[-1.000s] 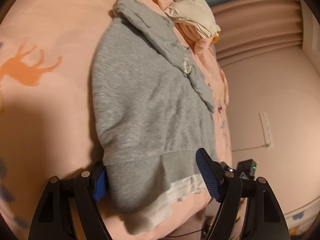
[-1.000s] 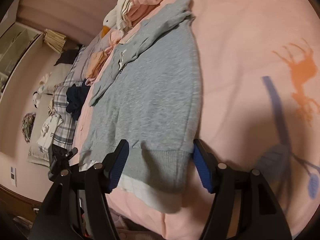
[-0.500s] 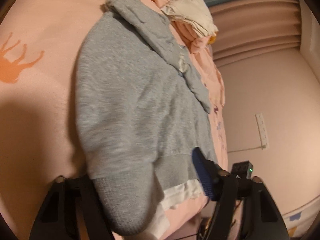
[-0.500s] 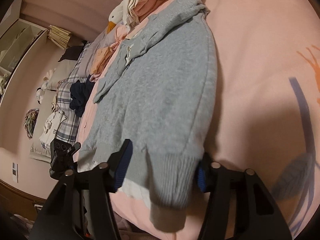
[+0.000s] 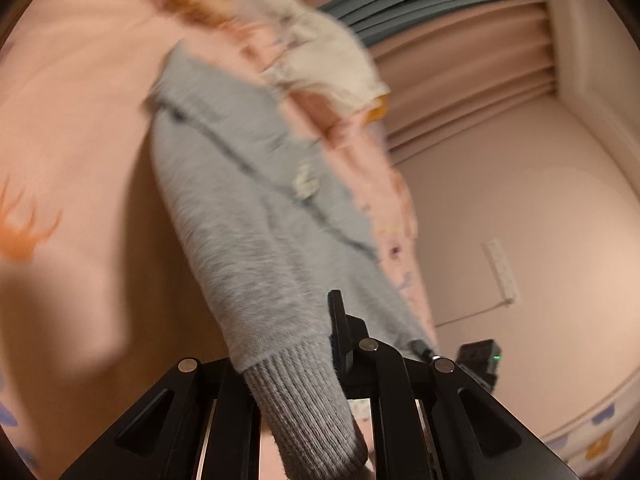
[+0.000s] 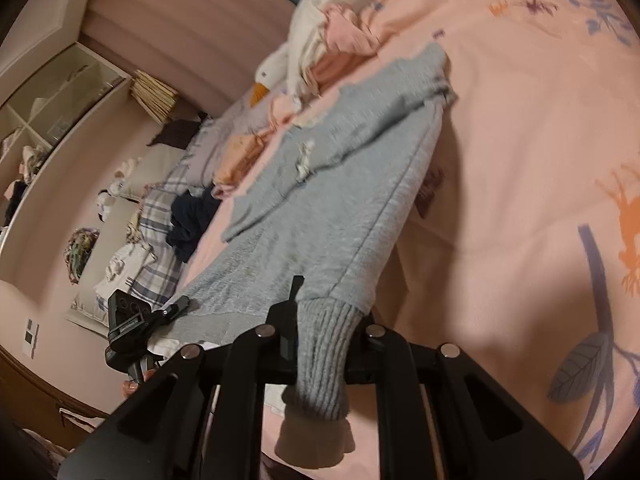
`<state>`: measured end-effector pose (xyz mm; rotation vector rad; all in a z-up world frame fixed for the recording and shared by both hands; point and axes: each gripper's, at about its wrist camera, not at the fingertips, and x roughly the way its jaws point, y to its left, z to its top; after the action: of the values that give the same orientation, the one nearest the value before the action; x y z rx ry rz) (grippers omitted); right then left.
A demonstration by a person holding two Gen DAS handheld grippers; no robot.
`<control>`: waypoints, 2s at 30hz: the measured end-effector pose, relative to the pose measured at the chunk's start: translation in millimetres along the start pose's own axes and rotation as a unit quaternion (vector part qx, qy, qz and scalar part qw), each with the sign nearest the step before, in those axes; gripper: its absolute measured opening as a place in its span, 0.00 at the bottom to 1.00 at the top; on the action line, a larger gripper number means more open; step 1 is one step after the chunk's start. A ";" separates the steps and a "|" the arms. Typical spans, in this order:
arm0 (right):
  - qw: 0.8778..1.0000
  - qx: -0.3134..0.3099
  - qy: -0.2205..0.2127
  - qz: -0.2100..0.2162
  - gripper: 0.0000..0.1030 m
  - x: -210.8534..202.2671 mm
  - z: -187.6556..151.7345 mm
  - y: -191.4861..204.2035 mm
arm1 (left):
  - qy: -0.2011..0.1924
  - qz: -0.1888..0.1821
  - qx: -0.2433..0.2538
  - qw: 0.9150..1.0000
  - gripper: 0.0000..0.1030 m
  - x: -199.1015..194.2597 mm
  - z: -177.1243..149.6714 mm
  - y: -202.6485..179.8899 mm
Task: Fold small clothes
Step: 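Grasp the hem ribbing with the left gripper while the right gripper grasps the hem, then lift the hem with both grippers and fold it over toward the collar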
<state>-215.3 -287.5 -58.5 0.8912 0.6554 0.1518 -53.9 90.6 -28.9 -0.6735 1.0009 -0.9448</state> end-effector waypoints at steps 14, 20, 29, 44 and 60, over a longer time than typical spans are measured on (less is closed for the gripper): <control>0.998 -0.022 -0.036 0.047 0.12 -50.1 -3.4 32.2 | 0.013 0.008 0.034 0.999 0.08 -36.2 -5.0 -42.6; 0.997 -0.042 -0.022 0.053 0.13 -72.6 -17.2 46.7 | 0.037 0.024 0.033 0.998 0.08 -47.6 -17.4 -46.4; 0.997 -0.028 -0.018 0.071 0.15 -59.1 9.1 50.9 | 0.053 0.025 -0.008 0.998 0.08 -30.8 20.8 -39.5; 0.997 0.077 0.006 0.021 0.16 69.4 157.7 1.4 | 0.069 0.058 -0.110 0.990 0.08 86.2 159.8 25.9; 0.970 0.229 0.073 -0.020 0.55 156.9 207.7 -80.2 | 0.120 0.055 -0.297 0.946 0.65 156.9 212.9 112.5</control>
<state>20.6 -417.4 -99.4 1.3191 0.8647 0.0270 214.0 12.1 -97.4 -1.0034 1.5532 -0.6283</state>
